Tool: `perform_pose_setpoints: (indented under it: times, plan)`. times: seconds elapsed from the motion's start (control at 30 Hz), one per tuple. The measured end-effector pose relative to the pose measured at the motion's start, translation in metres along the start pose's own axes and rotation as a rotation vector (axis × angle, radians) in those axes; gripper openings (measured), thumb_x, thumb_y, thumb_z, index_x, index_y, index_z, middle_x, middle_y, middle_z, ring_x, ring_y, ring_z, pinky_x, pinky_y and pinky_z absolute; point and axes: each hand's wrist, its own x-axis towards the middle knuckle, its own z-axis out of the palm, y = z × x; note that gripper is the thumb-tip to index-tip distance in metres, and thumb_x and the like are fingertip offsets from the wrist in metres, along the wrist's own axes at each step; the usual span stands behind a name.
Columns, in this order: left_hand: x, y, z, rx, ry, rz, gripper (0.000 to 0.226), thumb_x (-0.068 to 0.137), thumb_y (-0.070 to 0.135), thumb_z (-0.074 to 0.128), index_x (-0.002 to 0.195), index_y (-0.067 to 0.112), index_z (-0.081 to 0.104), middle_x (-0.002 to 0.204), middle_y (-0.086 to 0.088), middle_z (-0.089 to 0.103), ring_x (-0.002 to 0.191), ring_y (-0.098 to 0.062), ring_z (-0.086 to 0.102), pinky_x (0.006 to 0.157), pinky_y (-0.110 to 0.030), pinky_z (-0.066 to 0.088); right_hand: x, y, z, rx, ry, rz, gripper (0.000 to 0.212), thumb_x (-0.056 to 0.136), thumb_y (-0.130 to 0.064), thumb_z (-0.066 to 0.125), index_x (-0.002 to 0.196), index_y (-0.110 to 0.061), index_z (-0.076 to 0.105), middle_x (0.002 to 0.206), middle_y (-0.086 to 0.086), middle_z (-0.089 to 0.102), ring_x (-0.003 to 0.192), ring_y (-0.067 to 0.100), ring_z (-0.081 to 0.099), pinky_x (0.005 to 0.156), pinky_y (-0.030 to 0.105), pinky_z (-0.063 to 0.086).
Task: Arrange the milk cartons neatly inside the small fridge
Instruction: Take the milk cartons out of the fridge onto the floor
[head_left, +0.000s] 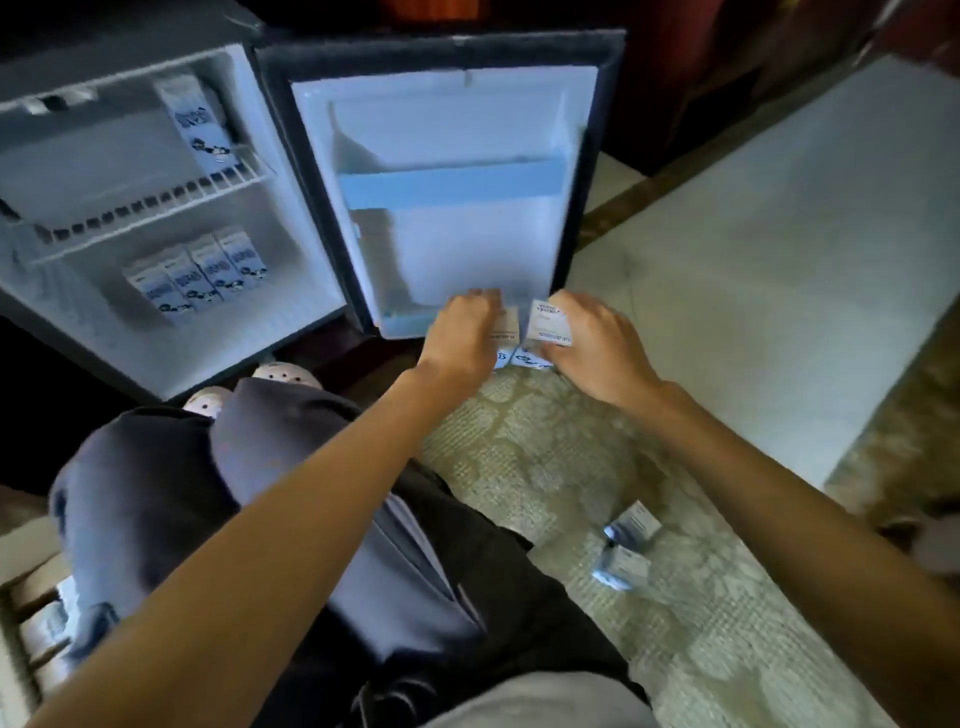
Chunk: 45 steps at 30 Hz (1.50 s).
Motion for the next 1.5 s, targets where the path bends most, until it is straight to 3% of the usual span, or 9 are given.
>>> perform_pose_setpoints:
  times: [0.2,0.37,0.47,0.57,0.73,1.07,1.27,1.37,1.5]
  plan:
    - [-0.022,0.077,0.081,0.008,-0.199,0.166,0.039,0.086,-0.005,0.051,0.123,0.005,0.05,0.124,-0.015,0.055,0.112,-0.03,0.053,0.086,-0.034,0.046,-0.097,0.09,0.007,0.058,-0.063,0.408,0.037,0.084,-0.015,0.061,0.117,-0.008,0.047,0.117,0.013,0.055,0.108,0.03,0.051,0.073,0.026,0.031]
    - [-0.046,0.116,0.138,0.068,-0.419,0.242,0.036,0.087,-0.002,0.055,0.122,0.004,0.049,0.122,-0.018,0.055,0.109,-0.03,0.056,0.089,-0.036,0.051,-0.174,0.141,0.033,0.1,-0.039,0.665,0.045,0.084,-0.018,0.063,0.126,-0.009,0.046,0.122,0.014,0.056,0.114,0.031,0.052,0.086,0.034,0.044]
    - [-0.062,0.129,0.161,0.14,-0.47,0.333,0.041,0.089,-0.003,0.05,0.129,0.002,0.043,0.127,-0.017,0.05,0.116,-0.029,0.051,0.088,-0.033,0.047,-0.212,0.165,0.058,0.091,-0.068,0.801,0.052,0.082,-0.021,0.066,0.128,-0.009,0.047,0.121,0.016,0.059,0.112,0.033,0.055,0.089,0.038,0.047]
    - [-0.07,0.133,0.177,0.2,-0.505,0.37,0.043,0.09,-0.003,0.049,0.131,0.003,0.04,0.129,-0.015,0.049,0.117,-0.028,0.049,0.087,-0.032,0.045,-0.239,0.181,0.089,0.127,-0.128,0.934,0.04,0.083,-0.024,0.065,0.115,-0.006,0.05,0.112,0.018,0.062,0.103,0.034,0.06,0.081,0.038,0.049]
    - [-0.078,0.131,0.19,0.224,-0.556,0.365,0.038,0.088,-0.007,0.047,0.124,0.0,0.045,0.126,-0.016,0.051,0.116,-0.029,0.048,0.085,-0.033,0.043,-0.271,0.194,0.137,0.34,-0.177,1.153,0.037,0.084,-0.008,0.059,0.117,-0.001,0.045,0.116,0.021,0.061,0.108,0.036,0.057,0.084,0.038,0.046]
    - [-0.081,0.13,0.207,0.248,-0.619,0.373,0.038,0.086,-0.007,0.049,0.124,0.001,0.045,0.124,-0.016,0.052,0.114,-0.028,0.049,0.083,-0.033,0.046,-0.283,0.194,0.19,0.367,-0.213,1.115,0.042,0.087,0.005,0.043,0.129,0.0,0.042,0.118,0.025,0.054,0.109,0.038,0.054,0.084,0.038,0.045]
    - [-0.08,0.131,0.209,0.218,-0.629,0.393,0.041,0.087,-0.008,0.05,0.126,0.0,0.045,0.123,-0.017,0.053,0.113,-0.027,0.051,0.086,-0.032,0.05,-0.274,0.193,0.191,0.336,-0.304,1.093,0.037,0.085,0.0,0.052,0.122,-0.002,0.047,0.121,0.021,0.054,0.113,0.034,0.052,0.085,0.039,0.046]
    - [-0.079,0.128,0.207,0.182,-0.611,0.38,0.038,0.086,-0.008,0.052,0.123,0.0,0.048,0.121,-0.017,0.054,0.11,-0.027,0.052,0.086,-0.033,0.053,-0.272,0.191,0.181,0.279,-0.305,0.999,0.038,0.082,-0.005,0.059,0.118,-0.003,0.049,0.122,0.019,0.051,0.115,0.032,0.047,0.09,0.037,0.042]
    - [-0.076,0.126,0.204,0.15,-0.567,0.356,0.039,0.085,-0.008,0.055,0.123,0.0,0.051,0.12,-0.015,0.051,0.108,-0.026,0.052,0.084,-0.031,0.052,-0.249,0.183,0.144,0.35,-0.17,0.734,0.05,0.076,-0.011,0.07,0.122,-0.008,0.05,0.124,0.012,0.051,0.117,0.026,0.046,0.096,0.033,0.04]
